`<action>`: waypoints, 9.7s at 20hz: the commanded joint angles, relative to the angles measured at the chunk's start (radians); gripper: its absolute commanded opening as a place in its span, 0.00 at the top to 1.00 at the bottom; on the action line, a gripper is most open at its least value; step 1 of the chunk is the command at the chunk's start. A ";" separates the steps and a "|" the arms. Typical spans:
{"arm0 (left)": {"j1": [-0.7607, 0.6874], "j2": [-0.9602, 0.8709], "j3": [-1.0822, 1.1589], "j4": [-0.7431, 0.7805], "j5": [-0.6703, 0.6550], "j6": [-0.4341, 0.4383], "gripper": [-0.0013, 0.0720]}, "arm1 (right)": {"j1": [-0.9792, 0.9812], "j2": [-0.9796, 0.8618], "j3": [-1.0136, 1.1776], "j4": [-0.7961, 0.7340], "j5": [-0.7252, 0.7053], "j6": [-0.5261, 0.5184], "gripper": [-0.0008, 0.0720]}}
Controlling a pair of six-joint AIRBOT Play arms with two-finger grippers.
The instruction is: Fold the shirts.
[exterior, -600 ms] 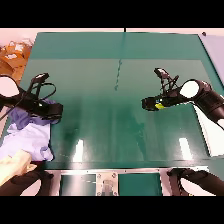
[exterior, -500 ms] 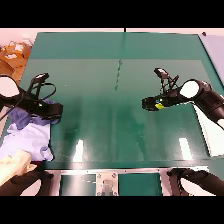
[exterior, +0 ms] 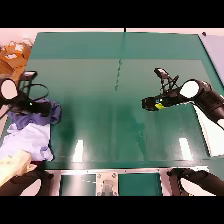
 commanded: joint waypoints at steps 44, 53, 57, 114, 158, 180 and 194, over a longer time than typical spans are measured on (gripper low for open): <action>-0.165 -0.544 0.306 -0.621 0.410 0.148 0.12 | -0.276 -0.211 0.115 0.159 -0.004 -0.074 0.34; -0.165 -0.793 0.310 -1.092 0.679 0.349 0.15 | -0.259 -0.618 0.363 0.323 0.062 -0.153 0.30; -0.165 -0.846 0.312 -1.204 0.689 0.407 0.40 | -0.202 -0.659 0.363 0.397 0.125 -0.203 0.30; 0.043 -0.071 -0.253 -0.759 0.595 0.551 0.96 | -0.163 -0.225 -0.243 0.500 -0.195 -0.165 0.21; 0.280 0.227 0.807 -0.756 0.364 0.683 0.95 | -0.628 0.142 1.084 0.565 0.241 -0.160 0.97; 0.125 -0.133 -0.249 -0.943 0.535 0.820 0.95 | -0.388 -0.430 0.257 0.514 -0.001 -0.274 0.52; 0.128 -0.132 -0.239 -0.864 0.484 0.820 0.95 | -0.249 0.392 -0.579 0.304 0.174 0.212 0.30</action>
